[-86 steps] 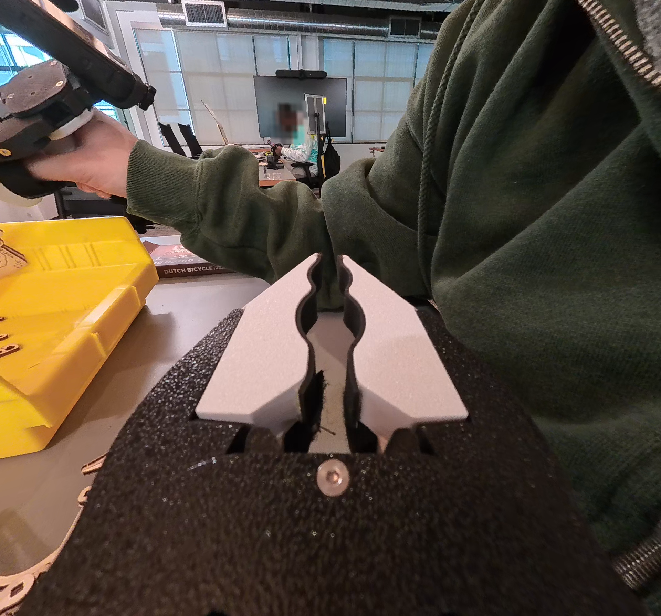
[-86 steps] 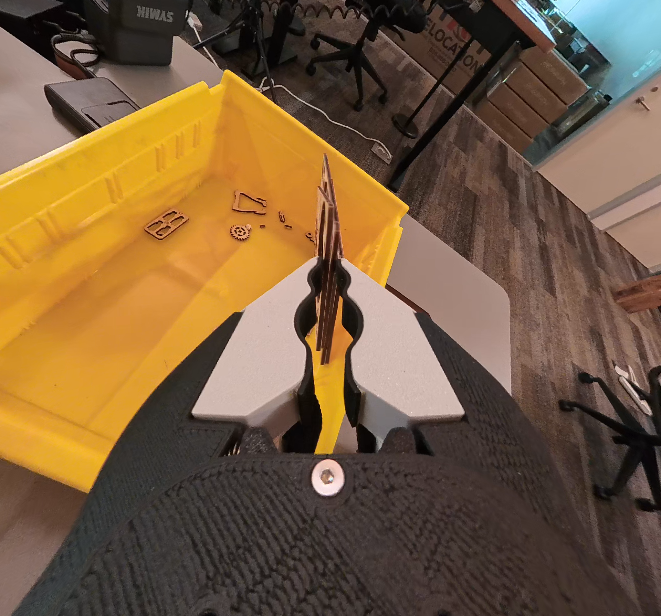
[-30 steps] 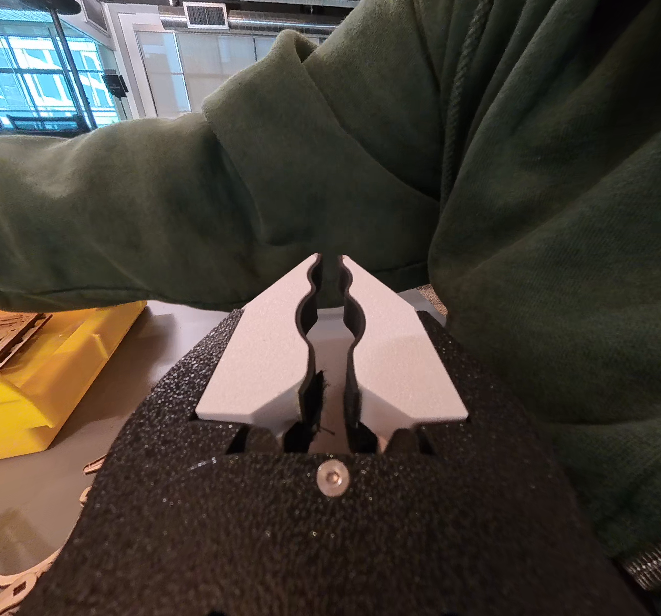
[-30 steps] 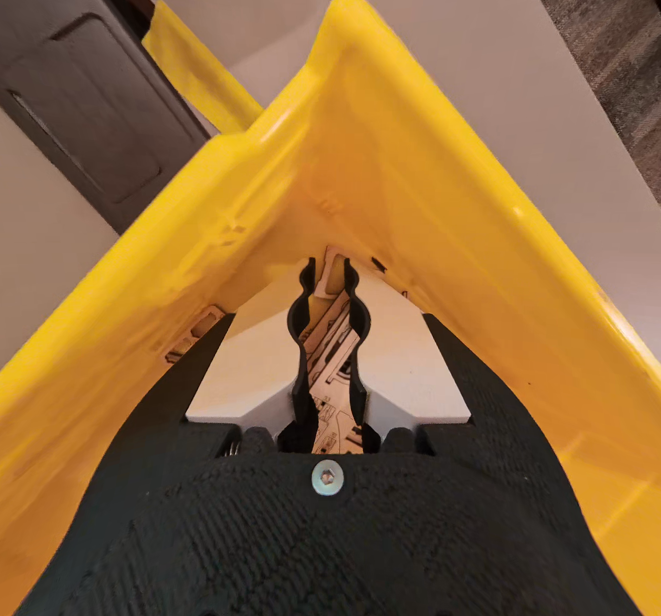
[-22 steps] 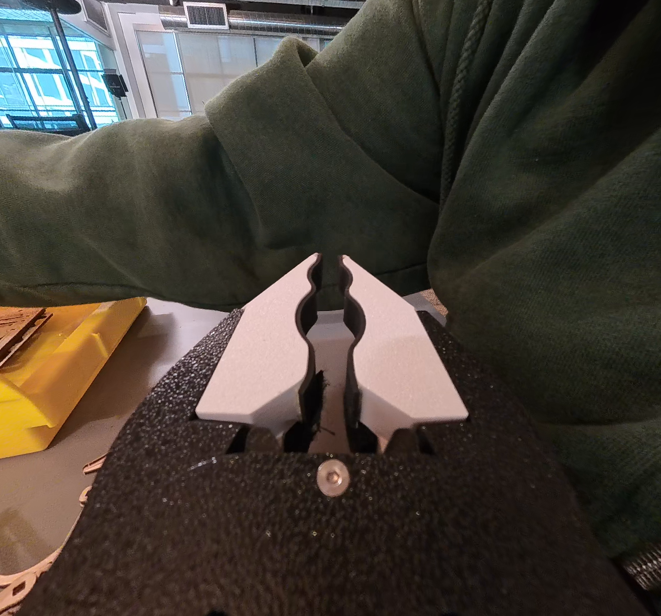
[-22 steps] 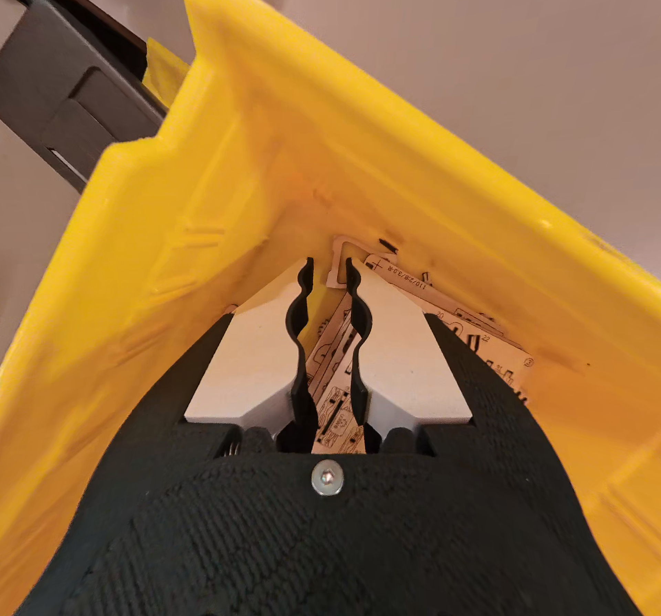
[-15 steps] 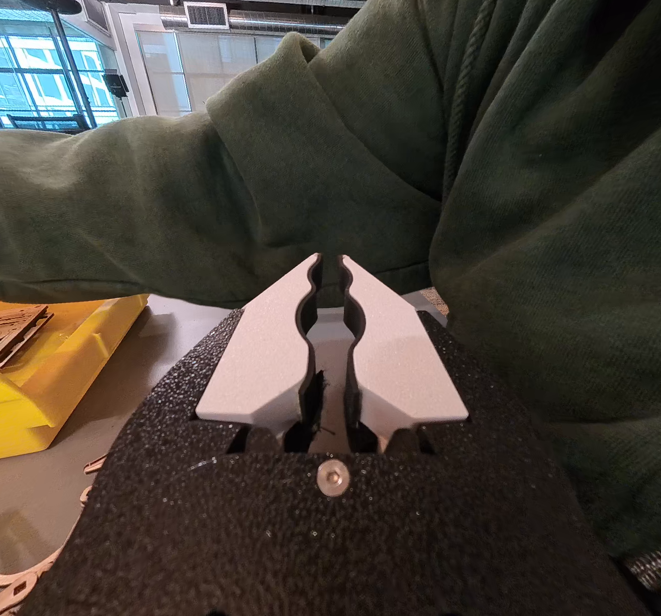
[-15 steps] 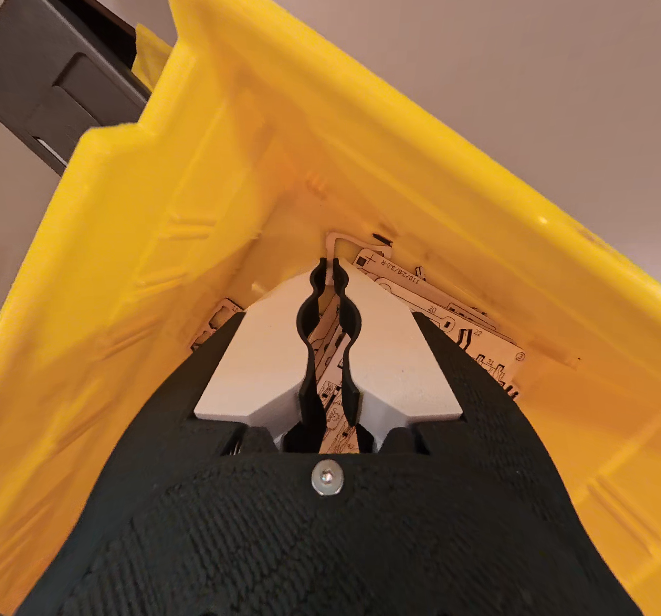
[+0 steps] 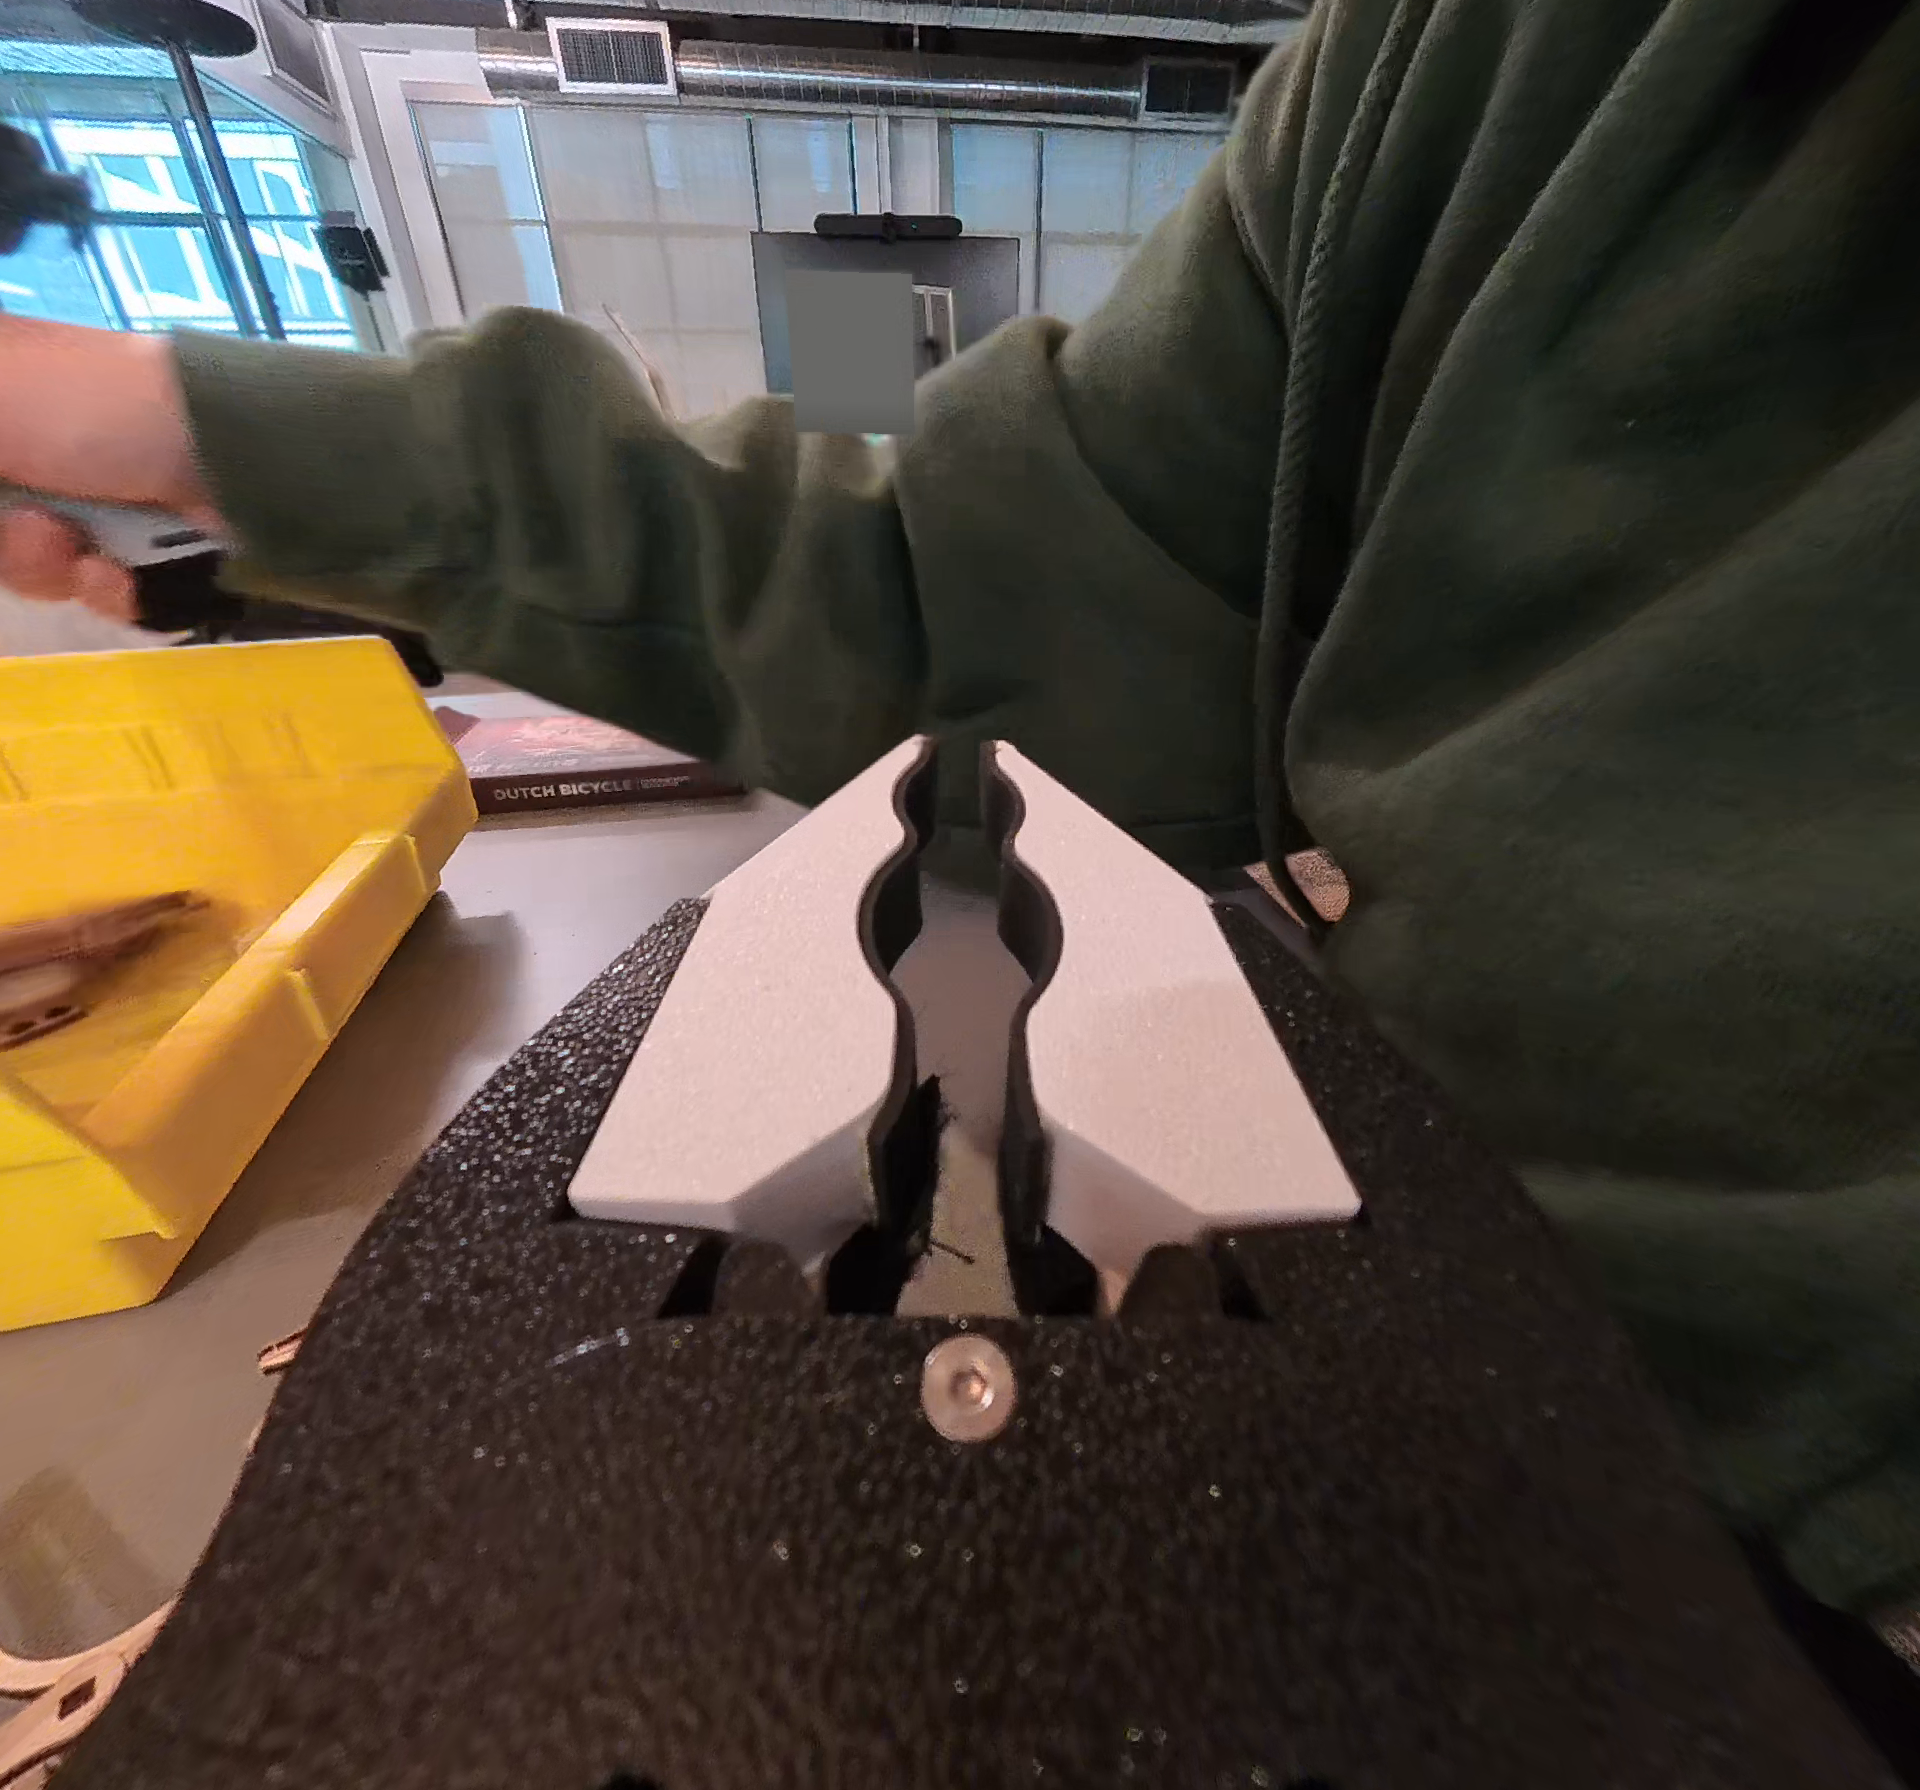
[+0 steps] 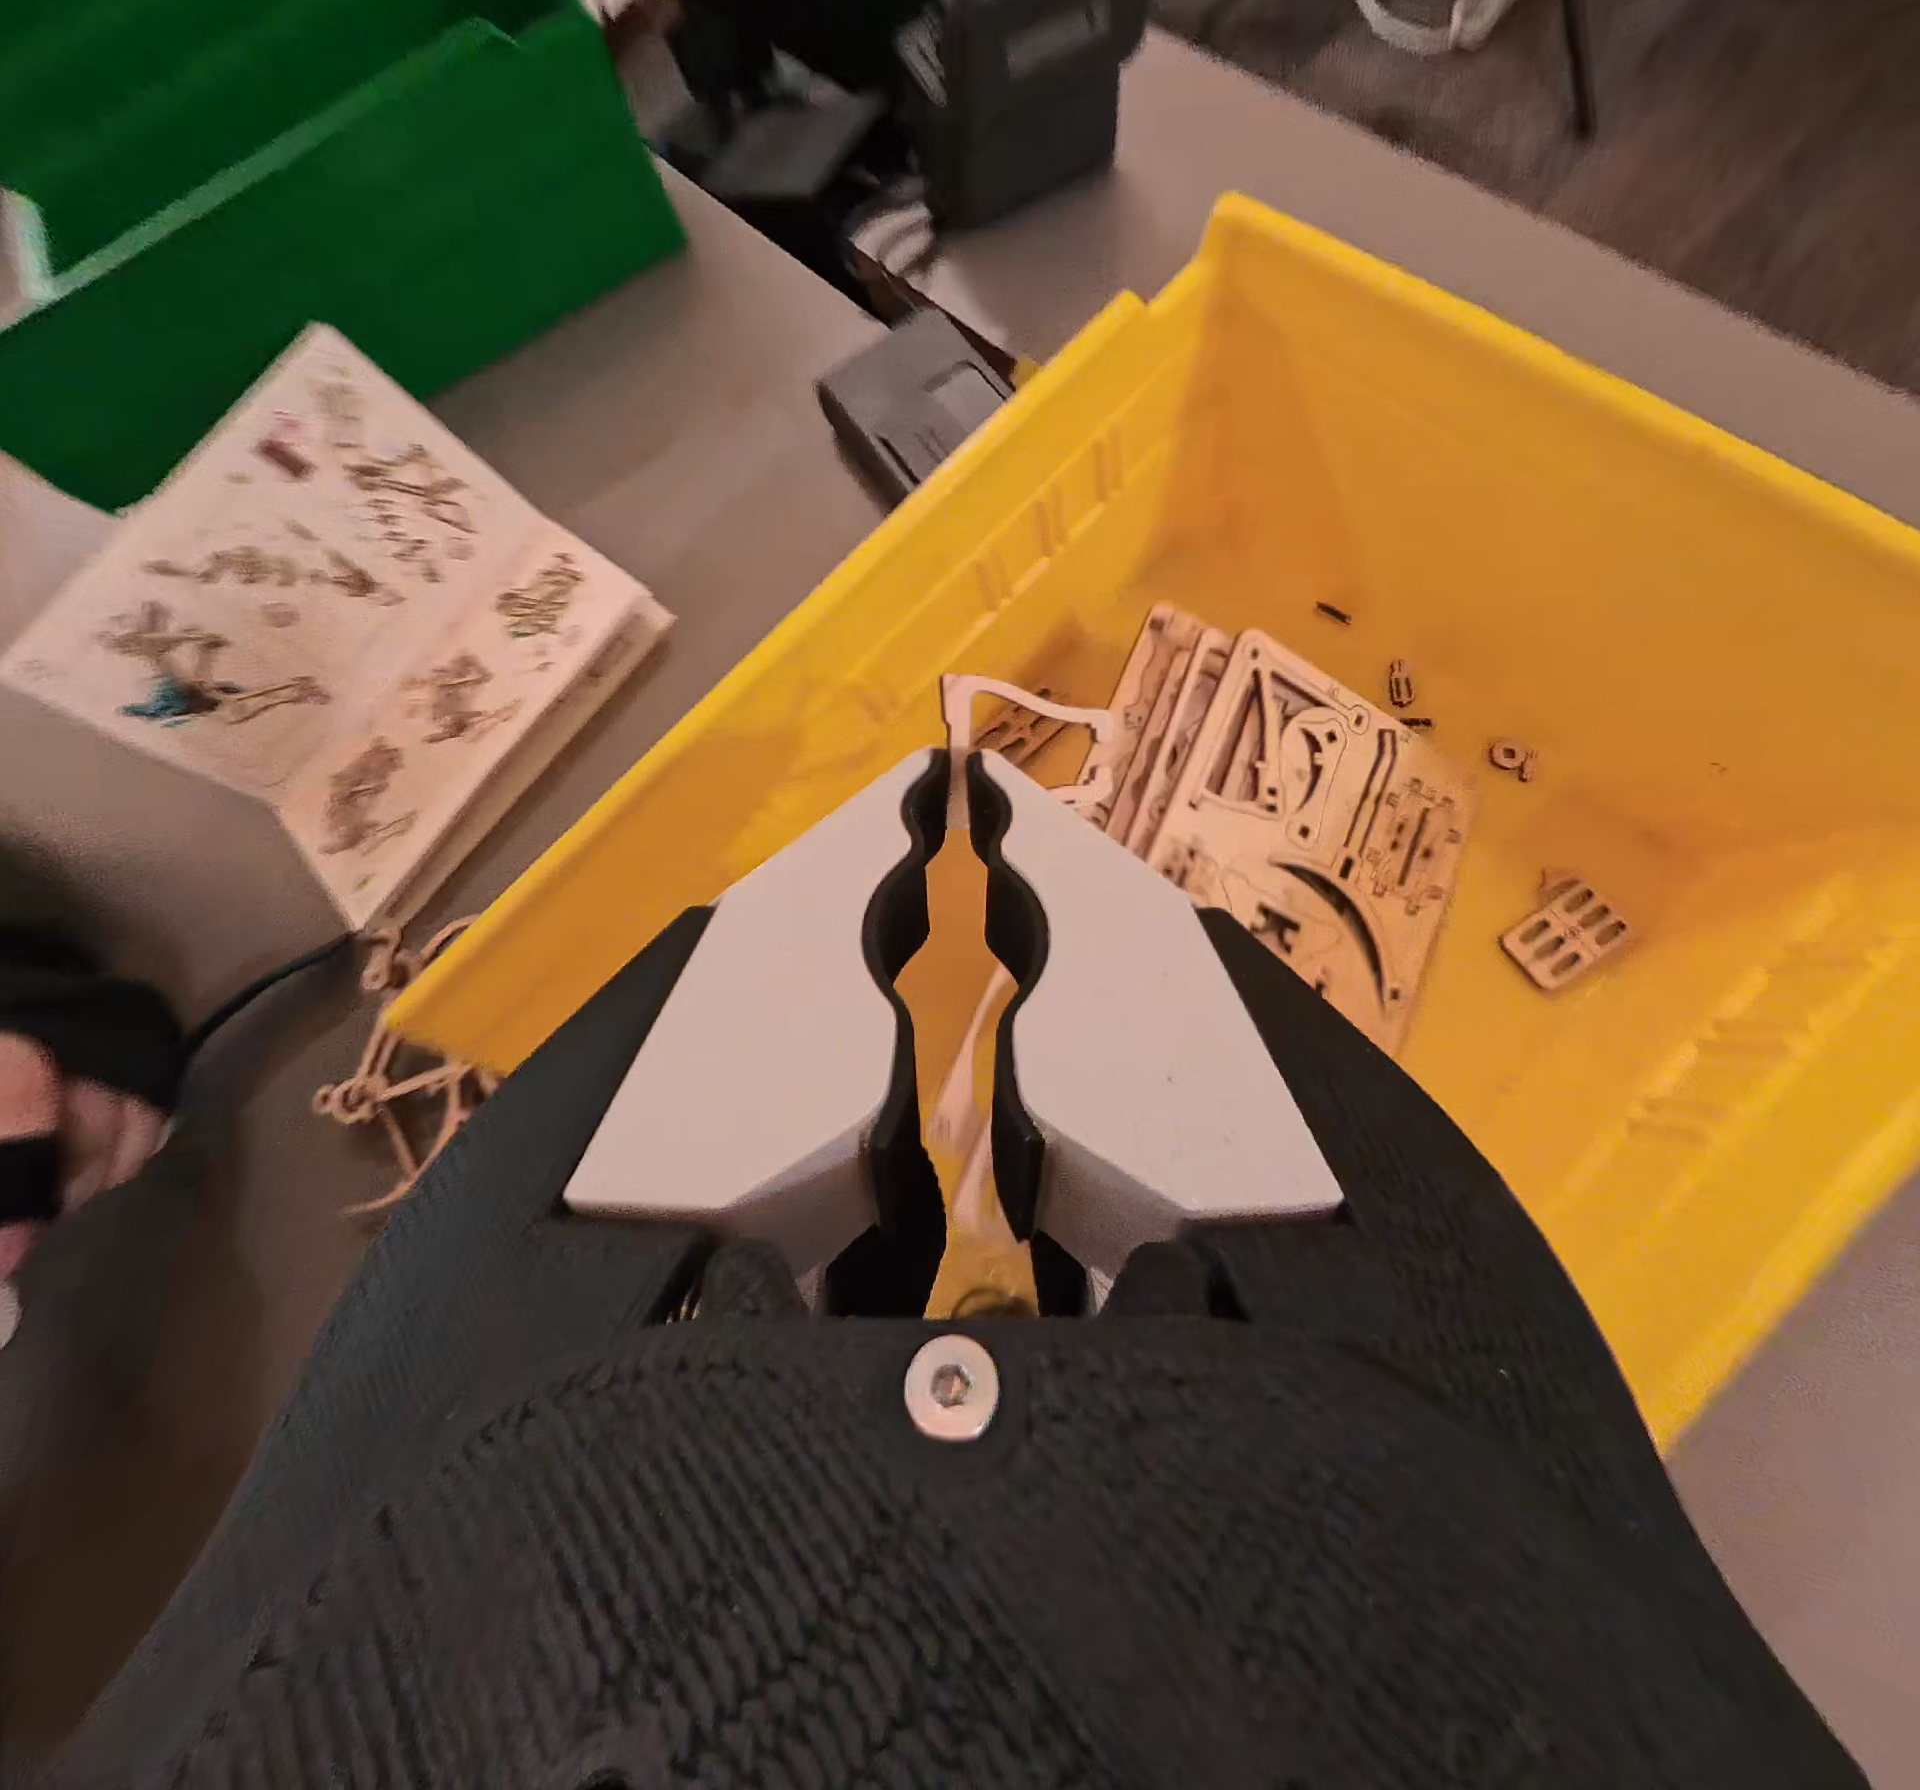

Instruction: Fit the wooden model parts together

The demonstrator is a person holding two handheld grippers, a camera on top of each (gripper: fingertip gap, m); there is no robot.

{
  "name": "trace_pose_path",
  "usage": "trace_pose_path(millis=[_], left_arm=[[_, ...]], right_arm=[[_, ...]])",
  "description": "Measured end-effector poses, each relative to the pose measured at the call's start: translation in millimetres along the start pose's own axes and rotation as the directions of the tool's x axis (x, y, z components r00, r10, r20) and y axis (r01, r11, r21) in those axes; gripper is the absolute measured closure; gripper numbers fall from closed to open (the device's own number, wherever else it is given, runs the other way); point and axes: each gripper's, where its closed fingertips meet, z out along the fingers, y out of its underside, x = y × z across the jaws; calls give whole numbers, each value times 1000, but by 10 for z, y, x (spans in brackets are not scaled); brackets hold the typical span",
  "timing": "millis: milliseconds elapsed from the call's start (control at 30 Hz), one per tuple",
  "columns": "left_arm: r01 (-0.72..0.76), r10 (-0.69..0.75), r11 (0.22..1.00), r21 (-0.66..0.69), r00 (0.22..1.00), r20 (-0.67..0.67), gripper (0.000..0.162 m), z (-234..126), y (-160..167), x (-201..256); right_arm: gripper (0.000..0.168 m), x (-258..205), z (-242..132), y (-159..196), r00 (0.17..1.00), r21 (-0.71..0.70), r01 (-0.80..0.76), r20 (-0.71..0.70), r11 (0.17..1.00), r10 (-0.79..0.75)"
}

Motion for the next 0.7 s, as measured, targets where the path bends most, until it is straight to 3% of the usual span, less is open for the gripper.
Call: trace_pose_path(millis=[133,300,400,500,700], left_arm=[[-8,8,1000,0,1000,6,156,1,-1,-7],[-9,9,1000,-2,1000,11,155,5,3,-18],[-14,14,1000,-4,1000,16,155,3,5,-22],[-20,20,1000,-3,999,27,154,-3,0,-31],[-20,20,1000,9,998,64,152,-27,-22,-87]], right_arm=[[167,-344,-634,189,998,166,57,-4,984,-57],[167,-781,-1084,867,981,206,193,-58,959,-185],[166,-1103,-1058,1333,946,161,317,16,935,-323],[166,-1215,-936,1679,899,30,430,74,902,-431],[166,-1004,-678,2073,885,-224,465,116,857,-450]])
